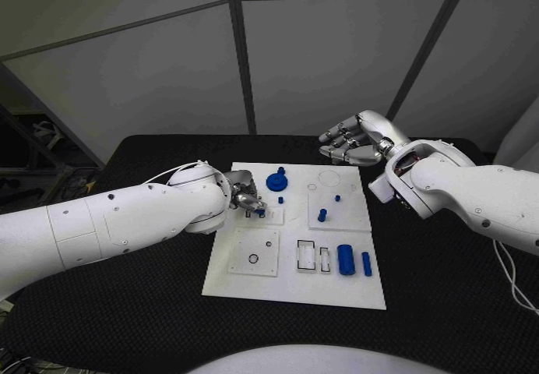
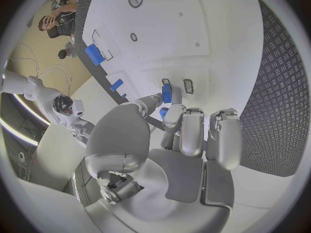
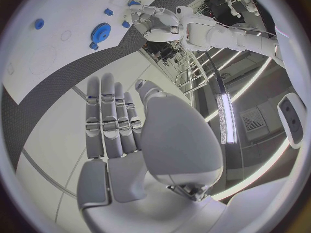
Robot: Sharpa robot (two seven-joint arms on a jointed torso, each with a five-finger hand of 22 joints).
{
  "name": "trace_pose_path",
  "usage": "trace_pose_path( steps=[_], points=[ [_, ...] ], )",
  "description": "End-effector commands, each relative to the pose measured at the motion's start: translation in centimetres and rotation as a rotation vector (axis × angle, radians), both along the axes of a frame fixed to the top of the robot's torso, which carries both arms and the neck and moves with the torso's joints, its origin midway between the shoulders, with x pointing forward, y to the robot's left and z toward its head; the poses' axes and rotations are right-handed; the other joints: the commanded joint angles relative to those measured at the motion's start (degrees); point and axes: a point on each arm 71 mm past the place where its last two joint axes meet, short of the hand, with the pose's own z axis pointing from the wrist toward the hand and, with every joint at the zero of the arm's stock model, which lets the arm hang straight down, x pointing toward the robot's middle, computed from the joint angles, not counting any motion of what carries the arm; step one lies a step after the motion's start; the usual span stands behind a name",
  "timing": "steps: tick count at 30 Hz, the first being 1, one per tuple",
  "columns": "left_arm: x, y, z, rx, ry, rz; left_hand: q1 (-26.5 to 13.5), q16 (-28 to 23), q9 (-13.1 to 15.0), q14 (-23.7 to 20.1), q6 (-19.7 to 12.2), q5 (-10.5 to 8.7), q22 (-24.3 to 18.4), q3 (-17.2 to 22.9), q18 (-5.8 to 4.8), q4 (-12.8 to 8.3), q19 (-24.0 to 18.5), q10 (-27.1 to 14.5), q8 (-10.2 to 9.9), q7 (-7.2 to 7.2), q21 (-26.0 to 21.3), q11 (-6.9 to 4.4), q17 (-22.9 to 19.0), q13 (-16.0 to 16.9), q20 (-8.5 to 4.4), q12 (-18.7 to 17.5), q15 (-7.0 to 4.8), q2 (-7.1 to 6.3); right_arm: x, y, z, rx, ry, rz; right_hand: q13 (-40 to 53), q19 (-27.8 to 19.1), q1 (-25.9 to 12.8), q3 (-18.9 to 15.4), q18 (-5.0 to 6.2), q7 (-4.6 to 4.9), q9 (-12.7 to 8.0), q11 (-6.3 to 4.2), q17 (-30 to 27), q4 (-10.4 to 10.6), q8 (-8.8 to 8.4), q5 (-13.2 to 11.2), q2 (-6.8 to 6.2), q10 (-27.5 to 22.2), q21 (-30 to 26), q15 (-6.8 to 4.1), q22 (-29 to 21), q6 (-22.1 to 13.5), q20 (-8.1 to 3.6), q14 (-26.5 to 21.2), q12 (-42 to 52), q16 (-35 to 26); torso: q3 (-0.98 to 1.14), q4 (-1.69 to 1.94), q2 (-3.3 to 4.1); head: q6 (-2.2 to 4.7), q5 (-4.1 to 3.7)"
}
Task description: Assemble the parts on the task board
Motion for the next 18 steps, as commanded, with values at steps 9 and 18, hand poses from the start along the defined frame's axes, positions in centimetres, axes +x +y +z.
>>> trace_pose_path(
  steps=[9,18],
  points=[
    [-0.35,-0.21,-0.46,0.047,0.046,-0.043,-0.51,-0.28,0.39,2.32,-0.48,0.21,6.83,8.73,-1.18,-8.51,0.23,0.44,0.59,-0.24,0.12,-0.48,0.71,0.0,0.02,-0.21,-0.41,0.48,0.04,0.25,0.1,-0.007,-0.004,0.009,-0.14,0.14,-0.18,0.13,0.55,0.27,-0.02,-0.02,-0.09,-0.05,-0.23,0.37,0.0,-0.42,-0.37,0.34,-0.13,-0.14,0.48,0.08,-0.27,-0.42,-0.04,0.02,-0.04,0.17,0.02],
    [-0.43,-0.17,-0.57,0.058,0.061,-0.054,-0.65,-0.3,0.54,2.32,-0.46,0.2,6.81,8.73,-1.17,-8.51,0.22,0.47,0.74,-0.3,0.11,-0.52,0.7,0.05,0.01,-0.16,-0.42,0.47,0.06,0.29,0.07,-0.008,-0.003,0.012,-0.17,0.14,-0.25,0.13,0.55,0.27,-0.02,-0.02,-0.1,-0.01,-0.22,0.37,0.02,-0.44,-0.41,0.36,-0.15,-0.13,0.49,0.08,-0.28,-0.46,-0.02,-0.01,0.0,0.04,0.19]
  ],
)
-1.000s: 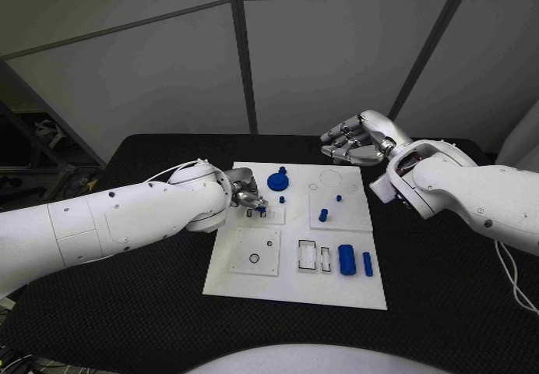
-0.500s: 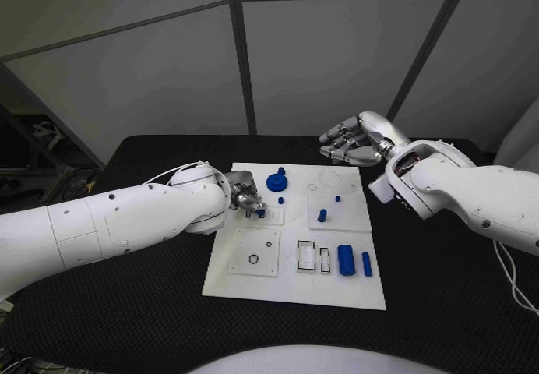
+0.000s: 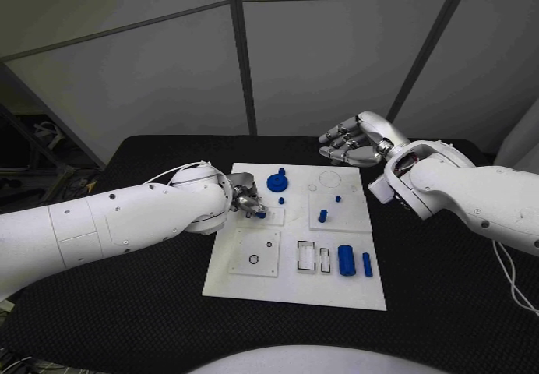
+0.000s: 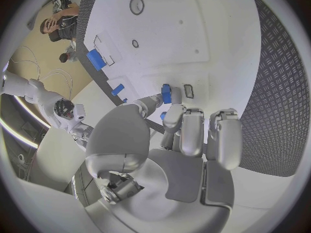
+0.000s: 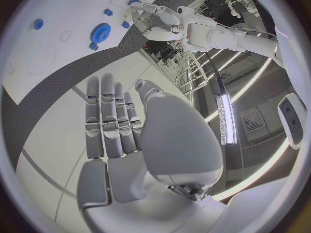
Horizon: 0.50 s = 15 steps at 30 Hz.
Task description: Assemble the parts on the task board
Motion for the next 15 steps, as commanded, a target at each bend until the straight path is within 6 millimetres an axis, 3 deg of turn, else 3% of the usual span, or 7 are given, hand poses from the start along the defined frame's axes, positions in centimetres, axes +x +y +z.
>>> trace_pose_path(
  steps=[1,15],
  points=[
    [-0.28,0.02,-0.48,0.034,0.034,-0.022,-0.44,-0.3,-0.04,2.31,-0.24,0.12,6.82,8.69,-1.17,-8.46,0.22,0.47,0.19,-0.08,0.11,-0.52,0.71,0.05,0.01,-0.16,-0.46,0.24,0.01,0.11,0.12,-0.004,-0.003,0.009,-0.08,-0.06,-0.25,0.13,0.54,0.28,-0.03,-0.01,-0.1,-0.01,-0.22,0.37,0.02,-0.44,-0.2,0.36,-0.07,-0.13,0.3,0.08,-0.29,-0.25,0.0,-0.01,0.05,-0.06,0.06],
    [-0.12,0.09,-0.6,0.042,0.042,-0.023,-2.53,-0.31,0.96,2.35,-0.16,-0.12,7.07,7.09,-1.22,-7.46,0.38,0.87,1.07,-0.63,0.16,-0.87,0.8,0.39,-0.12,0.28,-0.68,0.12,0.03,0.12,0.1,-0.003,-0.001,0.008,-0.11,-0.07,-0.29,0.13,0.54,0.28,-0.02,-0.01,-0.1,0.01,-0.21,0.38,0.01,-0.47,-0.24,0.37,-0.09,-0.12,0.31,0.07,-0.3,-0.3,0.04,-0.02,0.05,-0.17,0.03]
  ],
)
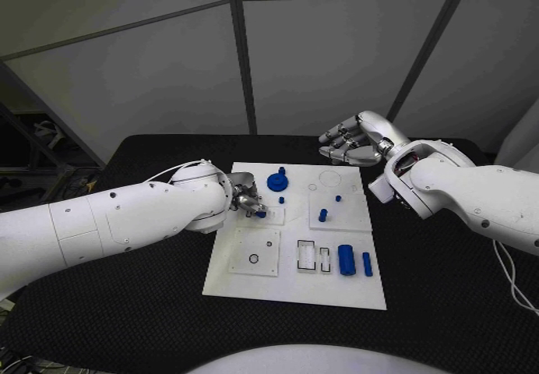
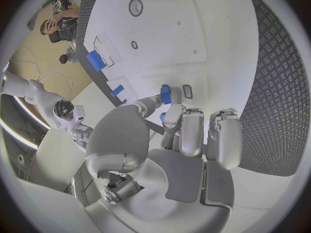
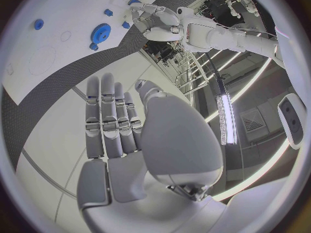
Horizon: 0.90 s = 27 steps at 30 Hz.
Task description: Assemble the parts on the task board
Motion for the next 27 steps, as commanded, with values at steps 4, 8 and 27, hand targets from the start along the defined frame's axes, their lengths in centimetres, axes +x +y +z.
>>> trace_pose_path(
  steps=[4,8,27],
  points=[
    [-0.19,-0.02,-0.62,0.033,0.035,-0.018,-3.05,-0.33,0.45,2.28,0.47,-0.25,7.35,4.37,-1.29,-5.82,0.58,0.84,0.43,-0.74,0.27,-0.9,0.87,0.4,-0.28,0.62,-0.48,-0.49,0.03,0.09,0.11,0.0,-0.001,0.006,-0.05,-0.07,-0.29,0.13,0.54,0.28,-0.02,-0.01,-0.05,0.01,-0.22,0.38,0.01,-0.47,-0.24,0.37,-0.1,-0.12,0.3,0.07,-0.3,-0.3,0.04,-0.02,0.04,-0.13,-0.03],
    [-0.14,-0.06,-0.65,0.034,0.036,-0.018,-5.1,-0.37,0.41,2.3,0.92,-0.3,7.47,1.74,-1.31,-4.23,0.67,0.87,0.29,-0.83,0.28,-0.98,0.91,0.59,-0.38,0.82,-0.56,-0.75,0.04,0.07,0.11,0.002,0.001,0.005,-0.08,-0.08,-0.36,0.12,0.54,0.29,-0.02,0.01,-0.06,0.04,-0.21,0.38,0.0,-0.52,-0.29,0.39,-0.12,-0.12,0.32,0.05,-0.32,-0.36,0.05,-0.04,0.04,-0.18,-0.05],
    [0.08,-0.35,-0.74,0.037,0.038,-0.021,-7.96,-0.47,0.19,2.34,2.05,-0.3,7.87,-3.6,-1.39,-1.23,0.94,0.94,-0.22,-0.94,0.35,-1.04,1.03,0.97,-0.51,1.2,-0.65,-0.21,0.09,-0.03,0.06,0.015,0.014,-0.002,-0.39,-0.28,-0.81,0.04,0.49,0.41,-0.02,0.2,-0.13,0.26,-0.23,0.42,-0.1,-1.05,-0.8,0.59,-0.36,-0.29,0.47,-0.27,-0.56,-0.98,0.02,-0.01,0.04,-0.49,-0.33]
  ],
)
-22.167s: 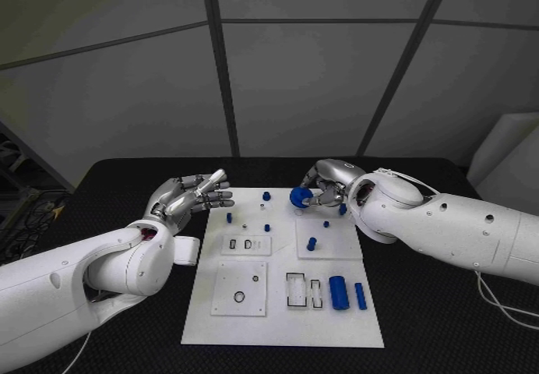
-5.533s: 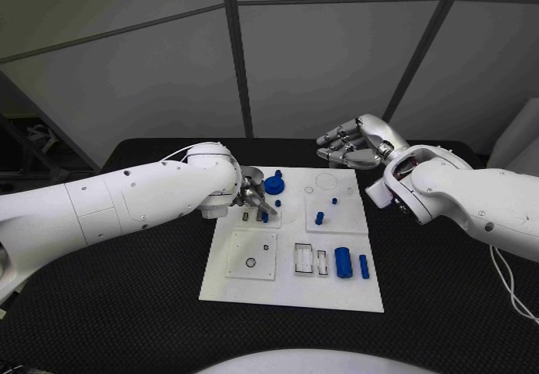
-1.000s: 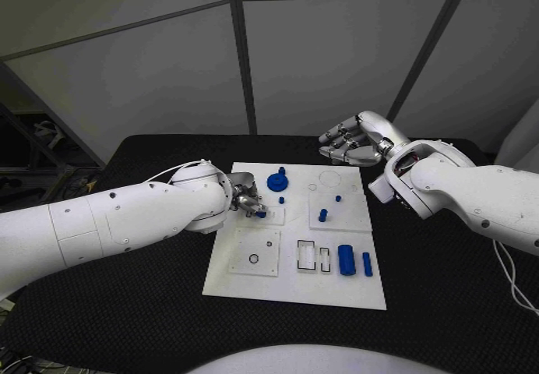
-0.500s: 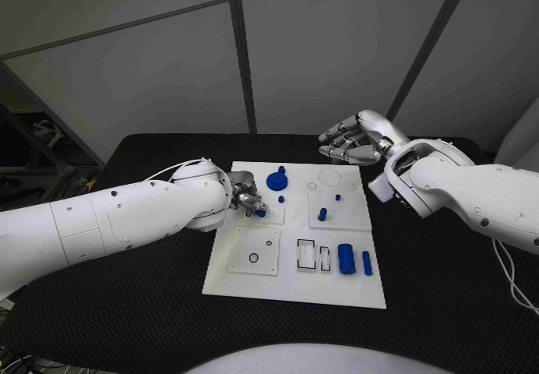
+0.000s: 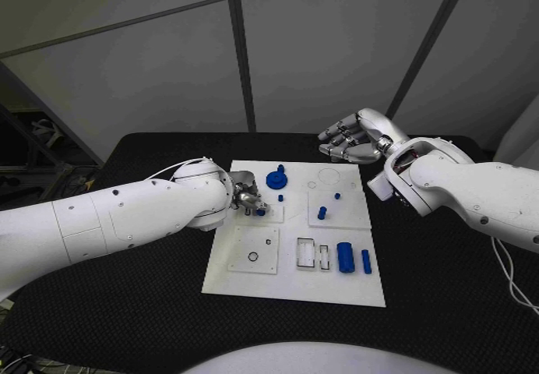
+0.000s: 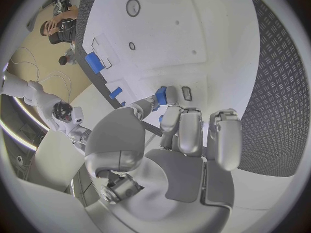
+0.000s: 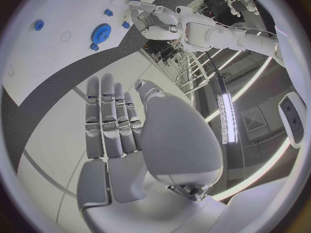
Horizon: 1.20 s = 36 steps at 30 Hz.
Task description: Assemble the parts on the task board
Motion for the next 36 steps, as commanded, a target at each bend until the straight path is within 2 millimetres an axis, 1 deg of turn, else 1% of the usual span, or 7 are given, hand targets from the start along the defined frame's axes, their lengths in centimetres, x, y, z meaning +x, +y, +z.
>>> trace_pose_path(
  steps=[1,8,14,21,26,31,36],
  points=[
    [-0.2,-0.08,-0.45,0.023,0.025,-0.012,-0.81,-0.27,-0.1,2.34,0.47,-0.34,7.9,-0.65,-1.44,0.27,0.55,-0.13,-0.24,-0.05,0.36,0.04,1.04,0.09,-0.09,0.31,-0.23,-0.03,0.03,0.05,0.11,0.008,0.004,0.003,-0.15,-0.12,-0.85,0.03,0.48,0.25,-0.03,0.04,-0.08,0.28,-0.23,0.23,-0.11,-0.52,-0.39,0.42,-0.14,-0.14,0.29,-0.14,-0.38,-0.53,-0.03,0.02,0.0,-0.05,-0.08],
    [-0.06,-0.11,-0.49,0.024,0.024,-0.009,-1.3,-0.3,-0.12,2.35,0.55,-0.34,7.95,-1.37,-1.45,0.78,0.58,-0.12,-0.32,-0.04,0.36,0.04,1.05,0.13,-0.11,0.36,-0.23,0.1,0.04,0.06,0.1,0.008,0.006,0.004,-0.43,-0.39,-1.11,-0.02,0.45,0.42,-0.05,0.26,-0.16,0.4,-0.3,0.28,-0.18,-1.03,-0.97,0.65,-0.43,-0.42,0.48,-0.53,-0.56,-1.12,-0.04,0.04,0.01,-0.1,-0.2],
    [0.09,0.07,-0.52,0.025,0.023,-0.003,-2.58,-0.32,-0.13,2.36,0.74,-0.39,7.98,-3.09,-1.45,1.98,0.59,-0.13,-0.44,0.03,0.32,0.1,1.09,0.13,-0.09,0.37,-0.19,0.13,0.04,0.02,0.09,0.008,0.008,0.004,-0.63,-0.54,-1.26,-0.07,0.44,0.53,-0.06,0.39,-0.2,0.47,-0.33,0.3,-0.21,-1.33,-1.36,0.8,-0.63,-0.63,0.62,-0.76,-0.65,-1.5,-0.05,0.05,-0.03,-0.1,-0.23],
    [0.16,0.34,-0.53,0.026,0.021,0.004,-4.6,-0.35,-0.05,2.38,1.09,-0.42,8.15,-8.1,-1.48,4.24,0.68,-0.04,-0.53,0.01,0.32,0.12,1.17,0.31,-0.06,0.56,-0.17,-0.19,0.05,-0.04,0.08,0.008,0.009,0.004,-0.81,-0.73,-1.36,-0.1,0.42,0.6,-0.06,0.49,-0.27,0.51,-0.32,0.31,-0.22,-1.51,-1.77,0.95,-0.84,-0.75,0.76,-1.1,-0.67,-1.91,-0.11,0.11,-0.05,-0.15,-0.25],
    [0.17,0.42,-0.5,0.024,0.017,0.007,-4.78,-0.39,0.03,2.39,1.15,-0.45,8.2,-11.83,-1.47,5.44,0.69,-0.05,-0.61,-0.08,0.26,0.04,1.22,0.37,-0.13,0.6,-0.23,-0.22,0.06,-0.05,0.07,0.007,0.009,0.004,-0.87,-0.78,-1.39,-0.12,0.42,0.63,-0.05,0.53,-0.3,0.53,-0.31,0.31,-0.23,-1.56,-1.9,0.98,-0.9,-0.79,0.8,-1.18,-0.67,-2.02,-0.11,0.11,-0.05,-0.15,-0.21],
    [0.17,0.44,-0.4,0.015,0.007,0.014,-4.1,-0.44,0.12,2.41,1.15,-0.45,8.29,-16.53,-1.47,7.14,0.7,-0.08,-0.76,-0.13,0.19,0.01,1.29,0.38,-0.19,0.58,-0.3,0.16,0.06,-0.07,0.06,0.007,0.01,0.004,-0.93,-0.81,-1.41,-0.13,0.42,0.65,-0.05,0.55,-0.31,0.53,-0.31,0.31,-0.24,-1.62,-2.0,1.02,-0.96,-0.83,0.83,-1.24,-0.68,-2.11,-0.12,0.07,-0.04,-0.09,-0.22],
    [0.16,0.66,-0.31,0.011,0.0,0.021,-3.45,-0.47,0.18,2.42,1.21,-0.37,8.3,-18.31,-1.46,7.93,0.7,-0.06,-0.78,-0.16,0.13,-0.02,1.32,0.44,-0.21,0.62,-0.3,0.77,0.07,-0.1,0.05,0.007,0.011,0.004,-0.96,-0.83,-1.43,-0.14,0.42,0.66,-0.05,0.57,-0.32,0.54,-0.31,0.31,-0.24,-1.65,-2.05,1.03,-0.99,-0.85,0.85,-1.27,-0.69,-2.16,-0.1,0.09,-0.07,-0.1,-0.21]
  ],
)
